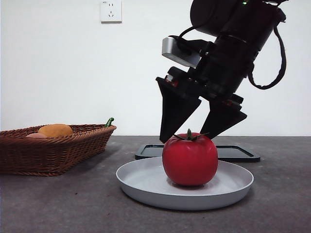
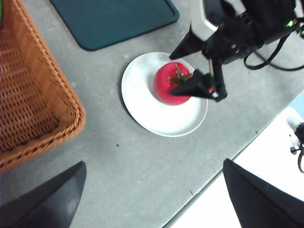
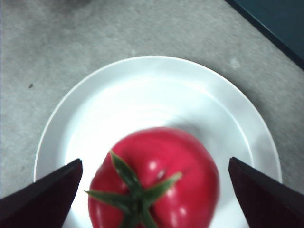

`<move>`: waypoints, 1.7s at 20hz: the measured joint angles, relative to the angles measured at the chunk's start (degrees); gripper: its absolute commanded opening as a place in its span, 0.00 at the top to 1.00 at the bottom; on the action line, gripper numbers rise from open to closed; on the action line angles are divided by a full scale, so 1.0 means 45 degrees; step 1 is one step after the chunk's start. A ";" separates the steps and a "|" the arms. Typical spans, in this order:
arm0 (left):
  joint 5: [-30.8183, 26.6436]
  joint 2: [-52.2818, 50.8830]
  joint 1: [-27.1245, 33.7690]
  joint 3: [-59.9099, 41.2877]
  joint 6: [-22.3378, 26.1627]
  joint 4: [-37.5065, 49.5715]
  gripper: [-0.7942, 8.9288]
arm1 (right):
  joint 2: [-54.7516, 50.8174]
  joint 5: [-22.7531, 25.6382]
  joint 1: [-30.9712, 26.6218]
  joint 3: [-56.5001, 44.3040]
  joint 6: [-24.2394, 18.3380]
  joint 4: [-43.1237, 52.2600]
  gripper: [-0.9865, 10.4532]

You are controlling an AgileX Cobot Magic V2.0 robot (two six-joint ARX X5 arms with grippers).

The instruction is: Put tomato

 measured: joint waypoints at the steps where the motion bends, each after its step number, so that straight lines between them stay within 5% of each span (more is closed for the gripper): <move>1: 0.0000 0.0000 0.0000 0.0000 0.0005 0.0039 0.44 | 0.0092 0.0005 0.0058 0.0000 0.0000 0.0087 0.48; 6: 0.0000 0.0000 0.0000 0.0000 0.0000 0.0078 0.44 | 0.0806 0.0044 0.0102 0.0000 0.0000 0.0015 0.49; 12: 0.0000 0.0000 0.0000 0.0000 0.0000 0.0083 0.44 | 0.0811 0.0602 0.0165 0.0005 0.0000 0.0010 0.72; 20: 0.0000 0.0000 0.0000 0.0000 0.0000 0.0083 0.44 | 0.0500 0.0811 0.0209 0.2127 0.0000 -0.1311 0.73; 27: 0.0000 0.0000 0.0000 0.0000 0.0000 0.0083 0.44 | 0.0515 0.1331 -0.1015 0.4741 -0.0024 -0.1039 0.73; 34: 0.0000 0.0000 0.0000 0.0000 0.0000 0.0083 0.44 | 0.3342 0.1302 -0.2395 0.6008 -0.0238 -0.0593 0.73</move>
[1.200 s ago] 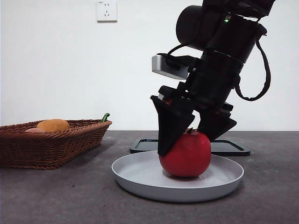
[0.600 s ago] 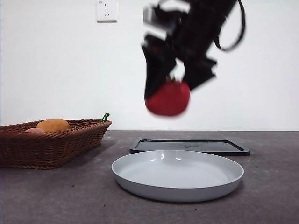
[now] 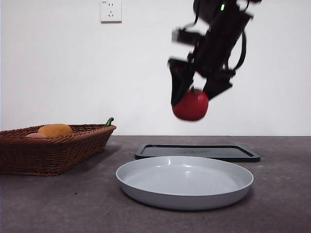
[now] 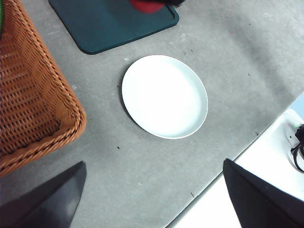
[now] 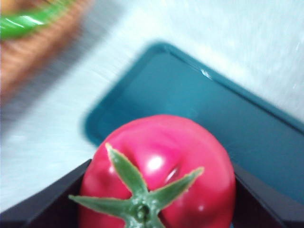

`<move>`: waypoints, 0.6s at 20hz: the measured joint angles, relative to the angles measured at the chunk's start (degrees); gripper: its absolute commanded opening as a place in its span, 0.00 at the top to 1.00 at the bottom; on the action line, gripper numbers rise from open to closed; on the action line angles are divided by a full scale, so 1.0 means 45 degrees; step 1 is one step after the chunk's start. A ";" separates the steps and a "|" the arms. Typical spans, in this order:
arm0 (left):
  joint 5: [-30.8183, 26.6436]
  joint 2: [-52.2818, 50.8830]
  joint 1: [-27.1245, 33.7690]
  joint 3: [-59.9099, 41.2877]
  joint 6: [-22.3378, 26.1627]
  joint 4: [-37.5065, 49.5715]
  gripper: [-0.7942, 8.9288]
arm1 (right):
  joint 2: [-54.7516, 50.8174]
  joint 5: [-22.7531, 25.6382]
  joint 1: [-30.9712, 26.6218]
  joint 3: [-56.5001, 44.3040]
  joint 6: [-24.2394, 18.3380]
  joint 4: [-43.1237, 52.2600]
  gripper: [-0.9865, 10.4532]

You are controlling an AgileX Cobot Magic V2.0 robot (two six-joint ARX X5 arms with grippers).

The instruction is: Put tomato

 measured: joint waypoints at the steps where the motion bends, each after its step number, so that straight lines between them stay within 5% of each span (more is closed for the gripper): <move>1: 0.0000 0.0000 0.0000 0.0000 0.0000 -0.0005 0.44 | 0.0442 0.0000 -0.0083 0.0272 -0.0019 0.0024 0.73; 12: 0.0000 -0.0083 0.0000 0.0000 0.0000 -0.0010 0.44 | 0.3157 -0.0034 -0.0884 0.1851 -0.0107 0.0287 0.73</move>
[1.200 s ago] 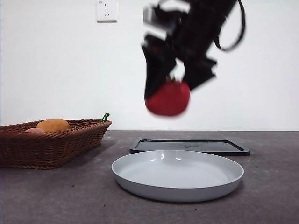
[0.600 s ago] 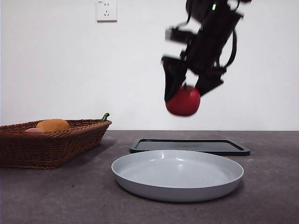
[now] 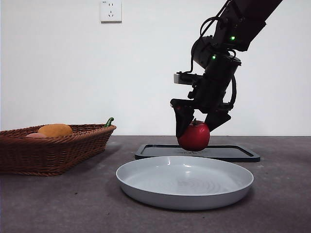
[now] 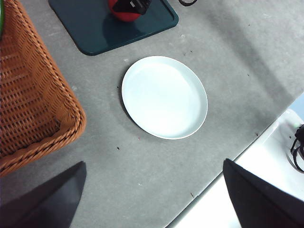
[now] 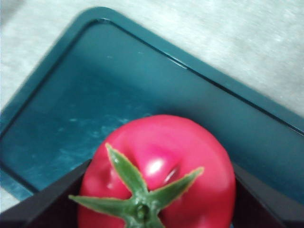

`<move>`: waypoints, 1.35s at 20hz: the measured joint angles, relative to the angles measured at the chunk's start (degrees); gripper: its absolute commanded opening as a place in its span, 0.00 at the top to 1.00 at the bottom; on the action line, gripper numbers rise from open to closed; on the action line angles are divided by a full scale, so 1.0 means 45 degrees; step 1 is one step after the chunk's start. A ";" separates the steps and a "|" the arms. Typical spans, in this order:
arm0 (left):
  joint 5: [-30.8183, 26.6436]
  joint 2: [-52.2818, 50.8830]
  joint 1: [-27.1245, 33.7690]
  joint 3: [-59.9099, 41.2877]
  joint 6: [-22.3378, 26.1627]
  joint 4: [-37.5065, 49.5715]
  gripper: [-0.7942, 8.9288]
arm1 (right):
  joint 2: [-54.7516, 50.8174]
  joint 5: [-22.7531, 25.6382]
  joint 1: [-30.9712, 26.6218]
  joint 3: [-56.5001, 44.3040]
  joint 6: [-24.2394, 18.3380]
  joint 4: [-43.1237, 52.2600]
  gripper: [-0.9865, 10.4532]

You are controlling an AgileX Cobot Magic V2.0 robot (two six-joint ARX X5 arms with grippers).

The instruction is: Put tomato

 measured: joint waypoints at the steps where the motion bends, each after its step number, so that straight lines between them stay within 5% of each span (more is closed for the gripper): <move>1: 0.0000 0.0000 0.0000 0.0000 0.0000 0.0005 0.44 | 0.0000 -0.0029 -0.0005 0.0005 0.0000 -0.0029 0.73; 12: 0.0000 0.0000 0.0000 0.0000 0.0000 0.0005 0.44 | 0.0000 -0.0083 0.0000 0.0005 0.0000 -0.0631 0.50; 27: 0.0005 0.0000 0.0000 0.0000 0.0000 -0.0034 0.44 | -0.1613 0.0393 0.0000 0.0049 0.0102 -0.1156 0.49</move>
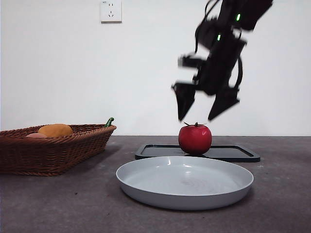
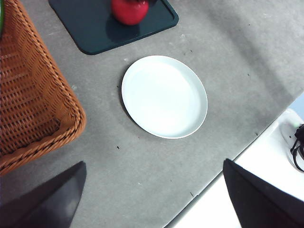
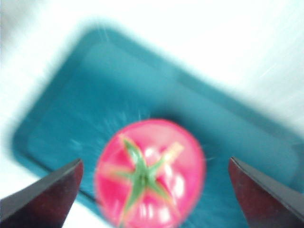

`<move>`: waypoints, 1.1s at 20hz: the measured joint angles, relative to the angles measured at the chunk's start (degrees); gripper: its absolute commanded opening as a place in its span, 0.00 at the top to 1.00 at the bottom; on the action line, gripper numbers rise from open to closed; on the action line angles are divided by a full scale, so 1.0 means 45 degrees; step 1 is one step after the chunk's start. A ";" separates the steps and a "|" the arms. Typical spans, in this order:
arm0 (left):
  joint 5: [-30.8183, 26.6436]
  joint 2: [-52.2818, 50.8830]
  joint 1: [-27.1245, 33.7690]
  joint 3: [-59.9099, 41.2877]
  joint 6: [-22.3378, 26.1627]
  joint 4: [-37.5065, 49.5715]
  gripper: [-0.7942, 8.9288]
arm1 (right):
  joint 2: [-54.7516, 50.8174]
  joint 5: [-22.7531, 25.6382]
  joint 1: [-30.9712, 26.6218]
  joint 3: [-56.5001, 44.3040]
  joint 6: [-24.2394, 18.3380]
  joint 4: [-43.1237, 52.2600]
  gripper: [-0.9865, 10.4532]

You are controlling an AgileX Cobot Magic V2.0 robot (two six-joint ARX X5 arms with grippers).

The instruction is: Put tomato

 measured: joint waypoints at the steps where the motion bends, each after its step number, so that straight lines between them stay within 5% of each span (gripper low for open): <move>1: 0.0000 0.0000 0.0000 0.0000 -0.0005 -0.0005 0.44 | -0.0466 -0.0010 0.0000 0.0005 0.0000 -0.0092 0.49; 13: 0.0000 0.0000 0.0000 0.0000 0.0000 -0.0087 0.44 | -0.6824 -0.1141 0.0680 -0.0078 0.0049 -0.4731 0.49; 19: 0.0000 -0.0005 0.0000 0.0000 0.0000 -0.0102 0.44 | -1.0972 -0.1200 0.1515 -0.3628 0.0151 -0.5119 0.49; 22: 0.0000 -0.0073 0.0000 0.0000 0.0000 -0.0121 0.44 | -1.3066 -0.2302 0.1923 -0.5843 0.0627 -0.5260 0.49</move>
